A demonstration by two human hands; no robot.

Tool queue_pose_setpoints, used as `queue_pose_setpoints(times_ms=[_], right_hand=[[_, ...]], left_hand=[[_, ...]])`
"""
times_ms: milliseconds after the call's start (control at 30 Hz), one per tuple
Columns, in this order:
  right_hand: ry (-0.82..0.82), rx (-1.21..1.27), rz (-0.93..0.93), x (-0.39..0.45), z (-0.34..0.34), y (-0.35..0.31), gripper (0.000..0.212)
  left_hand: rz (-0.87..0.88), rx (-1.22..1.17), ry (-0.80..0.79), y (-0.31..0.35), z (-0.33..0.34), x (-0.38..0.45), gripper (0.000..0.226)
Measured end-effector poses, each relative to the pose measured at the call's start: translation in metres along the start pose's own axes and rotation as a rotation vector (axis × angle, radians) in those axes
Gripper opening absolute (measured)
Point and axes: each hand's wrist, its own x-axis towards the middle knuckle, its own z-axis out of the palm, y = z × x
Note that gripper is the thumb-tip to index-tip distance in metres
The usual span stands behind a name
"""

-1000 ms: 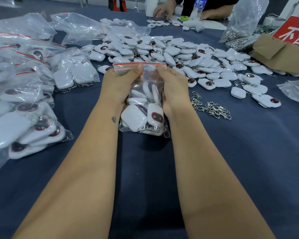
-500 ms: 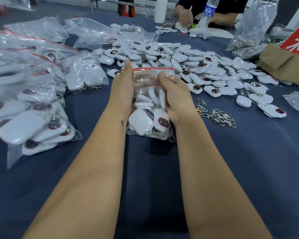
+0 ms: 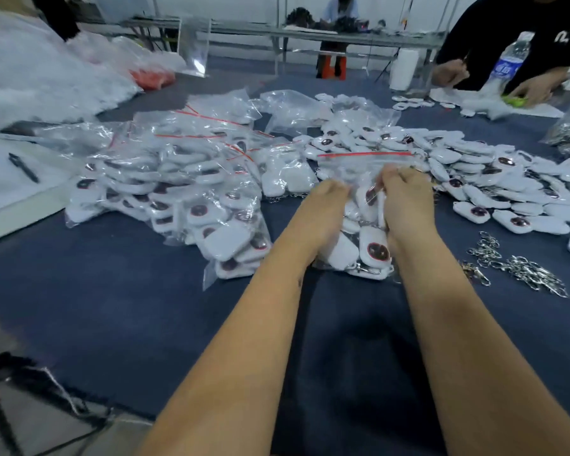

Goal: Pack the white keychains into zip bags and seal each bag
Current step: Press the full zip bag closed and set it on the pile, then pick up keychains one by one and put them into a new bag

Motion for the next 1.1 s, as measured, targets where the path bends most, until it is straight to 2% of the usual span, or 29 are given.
queue_pose_setpoints(times_ms=[133,233,300,367,433,467,533,633,700,800,900,1000,1100], right_hand=[[-0.081,0.168,0.065,-0.008,0.049,-0.025,0.029],[-0.083,0.248,0.079,-0.020,0.096,-0.045,0.022],[-0.166,0.293,0.075,-0.029,0.126,-0.057,0.021],[-0.335,0.240,0.032,-0.037,0.146,-0.064,0.021],[-0.452,0.128,-0.029,-0.040,0.152,-0.060,0.022],[-0.459,0.064,-0.061,-0.040,0.151,-0.054,0.024],[-0.429,-0.020,-0.101,-0.035,0.141,-0.040,0.021],[-0.367,-0.050,-0.044,-0.021,0.121,-0.022,0.013],[-0.328,-0.067,-0.014,-0.011,0.111,-0.015,0.017],[-0.283,-0.111,-0.017,0.005,0.101,-0.008,0.016],[-0.266,-0.147,-0.032,0.021,0.101,-0.003,0.015],[-0.261,-0.181,-0.065,0.038,0.110,0.000,0.016],[-0.275,-0.231,-0.123,0.057,0.122,0.001,0.021]], left_hand=[[0.121,0.225,0.187,0.031,-0.048,-0.009,0.025],[0.112,0.210,0.303,0.047,-0.093,-0.013,0.019],[0.114,0.252,0.403,0.056,-0.129,-0.014,0.018],[0.124,0.400,0.549,0.064,-0.165,-0.011,0.016],[0.049,0.619,0.733,0.068,-0.192,-0.009,0.030],[-0.006,0.696,0.775,0.068,-0.200,-0.006,0.037],[-0.109,0.740,0.710,0.063,-0.206,0.002,0.047],[-0.223,0.759,0.532,0.047,-0.199,0.012,0.061],[-0.234,0.815,0.544,0.037,-0.194,0.018,0.063],[-0.201,0.911,0.714,0.037,-0.187,0.029,0.065],[-0.076,0.966,0.815,0.044,-0.183,0.052,0.061],[-0.013,0.988,0.760,0.052,-0.185,0.088,0.054],[-0.015,1.070,0.600,0.054,-0.191,0.136,0.053]])
